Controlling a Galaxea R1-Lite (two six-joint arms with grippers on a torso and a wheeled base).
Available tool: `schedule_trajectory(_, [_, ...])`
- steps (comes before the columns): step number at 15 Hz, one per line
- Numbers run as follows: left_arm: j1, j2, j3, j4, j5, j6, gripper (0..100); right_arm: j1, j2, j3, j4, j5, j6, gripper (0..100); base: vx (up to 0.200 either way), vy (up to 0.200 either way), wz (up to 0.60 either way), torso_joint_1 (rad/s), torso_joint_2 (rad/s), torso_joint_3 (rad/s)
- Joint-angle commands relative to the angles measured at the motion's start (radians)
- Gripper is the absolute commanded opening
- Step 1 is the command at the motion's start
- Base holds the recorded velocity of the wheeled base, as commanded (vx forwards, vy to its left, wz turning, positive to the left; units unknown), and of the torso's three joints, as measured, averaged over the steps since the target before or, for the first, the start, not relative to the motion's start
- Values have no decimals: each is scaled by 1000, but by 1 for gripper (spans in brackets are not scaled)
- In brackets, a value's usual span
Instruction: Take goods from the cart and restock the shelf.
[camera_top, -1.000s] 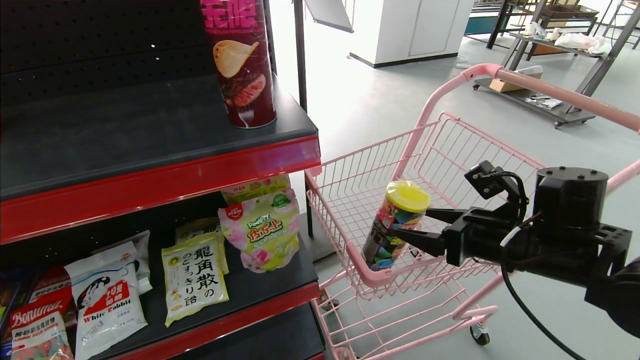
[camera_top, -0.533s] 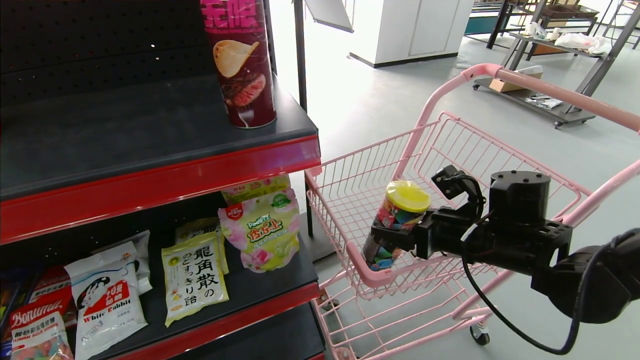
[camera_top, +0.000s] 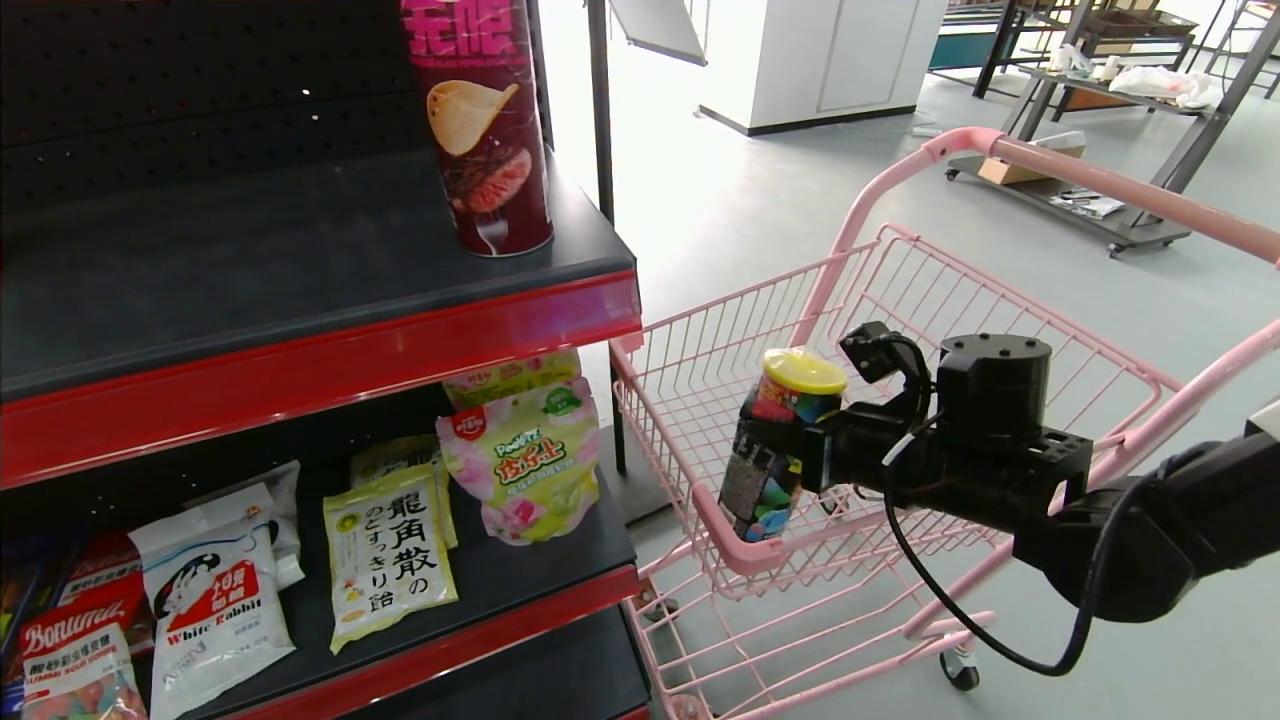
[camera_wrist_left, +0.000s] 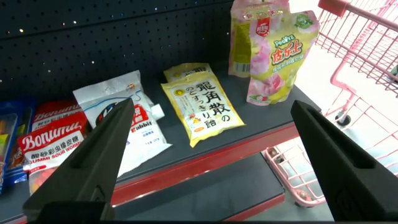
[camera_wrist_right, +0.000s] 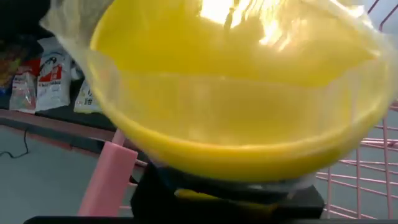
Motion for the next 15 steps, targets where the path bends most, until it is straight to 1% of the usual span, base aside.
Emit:
schedule_trajectory(1, [0, 1, 0, 0, 0, 0, 100, -4, -12, -23, -10, -11, -2, 0, 0, 0, 0, 0, 0, 0])
schedule_trajectory(2, [0, 1, 0, 0, 0, 0, 100, -7, -43, -62, 3, -13, -2, 0, 0, 0, 0, 0, 0, 0])
schedule_trajectory(3, [0, 1, 0, 0, 0, 0, 100, -11, -75, -123, 46, -13, -2, 0, 0, 0, 0, 0, 0, 0])
schedule_trajectory(4, [0, 1, 0, 1, 0, -2, 100, -13, -118, -187, 121, -14, -4, 0, 0, 0, 0, 0, 0, 0])
schedule_trajectory(5, [0, 1, 0, 1, 0, -2, 100, -16, -201, -299, 289, -16, -4, 0, 0, 0, 0, 0, 0, 0])
schedule_trajectory(6, [0, 1, 0, 1, 0, -2, 100, -17, -258, -375, 421, -27, -5, 0, 0, 0, 0, 0, 0, 0])
schedule_trajectory(7, [0, 1, 0, 1, 0, -2, 100, -16, -310, -431, 538, -39, -7, 0, 0, 0, 0, 0, 0, 0])
schedule_trajectory(8, [0, 1, 0, 1, 0, -2, 100, -16, -356, -456, 601, -48, -11, 0, 0, 0, 0, 0, 0, 0])
schedule_trajectory(9, [0, 1, 0, 1, 0, -2, 100, -14, -389, -457, 624, -57, -14, 0, 0, 0, 0, 0, 0, 0])
schedule_trajectory(11, [0, 1, 0, 1, 0, -2, 100, -10, -492, -425, 716, -68, -31, 0, 0, 0, 0, 0, 0, 0])
schedule_trajectory(12, [0, 1, 0, 1, 0, -2, 100, -8, -547, -385, 751, -77, -40, 0, 0, 0, 0, 0, 0, 0])
schedule_trajectory(13, [0, 1, 0, 1, 0, -2, 100, -7, -589, -359, 790, -82, -71, 0, 0, 0, 0, 0, 0, 0])
schedule_trajectory(14, [0, 1, 0, 1, 0, -2, 100, -7, -641, -336, 883, -70, -168, 0, 0, 0, 0, 0, 0, 0])
schedule_trajectory(15, [0, 1, 0, 1, 0, -2, 100, -7, -652, -330, 906, -56, -197, 0, 0, 0, 0, 0, 0, 0])
